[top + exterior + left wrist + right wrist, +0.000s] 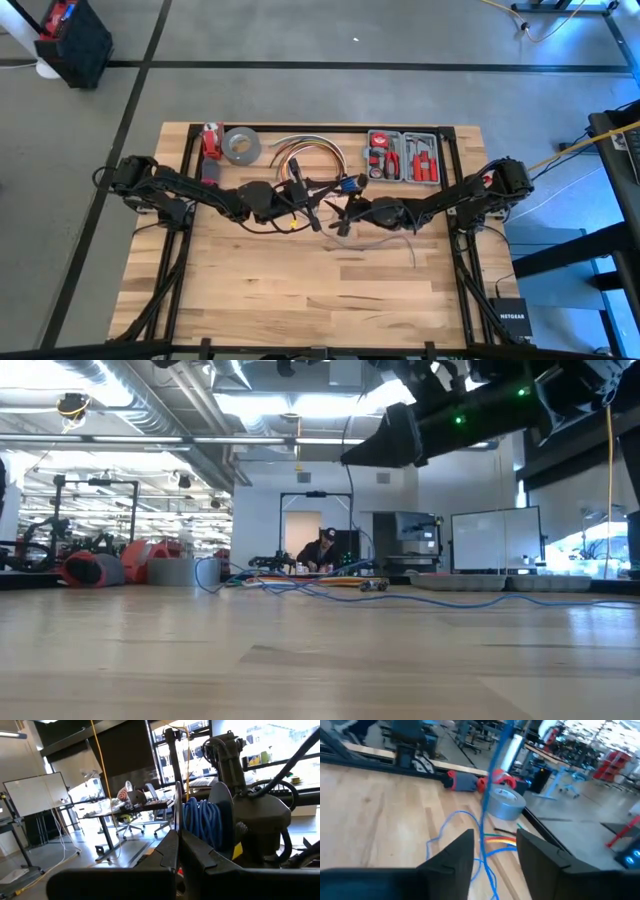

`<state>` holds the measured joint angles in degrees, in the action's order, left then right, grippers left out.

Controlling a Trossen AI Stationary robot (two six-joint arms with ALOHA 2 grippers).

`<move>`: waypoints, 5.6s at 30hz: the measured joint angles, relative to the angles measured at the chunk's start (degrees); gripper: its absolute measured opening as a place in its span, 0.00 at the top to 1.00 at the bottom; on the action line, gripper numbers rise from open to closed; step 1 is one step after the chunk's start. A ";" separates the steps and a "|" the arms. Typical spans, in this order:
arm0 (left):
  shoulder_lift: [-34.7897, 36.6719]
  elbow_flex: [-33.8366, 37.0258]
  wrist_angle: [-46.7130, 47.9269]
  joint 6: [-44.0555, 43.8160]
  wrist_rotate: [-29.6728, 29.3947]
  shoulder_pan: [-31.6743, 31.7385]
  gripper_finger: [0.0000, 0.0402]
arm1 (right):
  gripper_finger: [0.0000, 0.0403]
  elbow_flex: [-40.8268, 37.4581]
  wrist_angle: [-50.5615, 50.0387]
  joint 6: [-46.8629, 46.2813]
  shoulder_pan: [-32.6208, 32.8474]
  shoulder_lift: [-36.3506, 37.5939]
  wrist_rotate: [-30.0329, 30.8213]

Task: Coil cords
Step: Coil the blue wire on the black spool

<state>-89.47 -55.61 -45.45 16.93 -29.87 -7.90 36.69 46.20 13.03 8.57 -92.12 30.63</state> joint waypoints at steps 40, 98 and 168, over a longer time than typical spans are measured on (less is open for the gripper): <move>-0.02 -0.02 7.74 3.32 -9.39 1.33 1.00 | 1.00 14.49 -15.88 23.34 15.64 4.00 23.94; 3.56 -0.09 9.88 -2.51 5.27 -0.57 1.00 | 0.80 2.53 -26.83 -6.37 10.92 15.16 19.70; 3.52 -0.09 0.78 -7.98 3.08 4.90 1.00 | 0.97 3.28 -14.50 -9.90 3.10 0.41 11.39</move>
<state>-85.95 -55.70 -44.68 8.96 -26.79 -3.01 39.96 31.71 3.13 11.67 -91.70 42.02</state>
